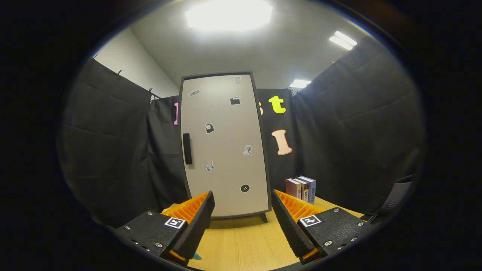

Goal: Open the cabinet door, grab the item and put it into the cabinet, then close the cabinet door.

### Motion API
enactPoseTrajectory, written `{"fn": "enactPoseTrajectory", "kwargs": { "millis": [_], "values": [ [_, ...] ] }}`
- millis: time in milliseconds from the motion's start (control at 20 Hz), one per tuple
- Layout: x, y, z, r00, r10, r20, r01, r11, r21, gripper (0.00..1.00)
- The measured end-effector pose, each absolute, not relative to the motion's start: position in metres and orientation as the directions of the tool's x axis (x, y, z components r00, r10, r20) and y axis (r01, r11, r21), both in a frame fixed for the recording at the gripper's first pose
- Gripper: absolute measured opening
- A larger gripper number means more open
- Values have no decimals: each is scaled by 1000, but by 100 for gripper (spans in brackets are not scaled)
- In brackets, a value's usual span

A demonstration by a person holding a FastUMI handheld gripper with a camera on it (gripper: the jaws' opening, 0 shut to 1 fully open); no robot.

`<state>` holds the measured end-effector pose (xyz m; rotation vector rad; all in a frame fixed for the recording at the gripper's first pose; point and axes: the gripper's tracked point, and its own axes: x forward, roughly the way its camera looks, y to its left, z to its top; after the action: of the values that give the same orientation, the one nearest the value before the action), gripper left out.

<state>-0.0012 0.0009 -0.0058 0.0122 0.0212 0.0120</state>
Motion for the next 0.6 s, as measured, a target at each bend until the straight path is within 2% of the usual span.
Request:
{"fn": "enactPoseTrajectory", "kwargs": {
  "millis": [600],
  "values": [
    [35,44,7,990,135,-41,-133,991,29,94]
  ]
}}
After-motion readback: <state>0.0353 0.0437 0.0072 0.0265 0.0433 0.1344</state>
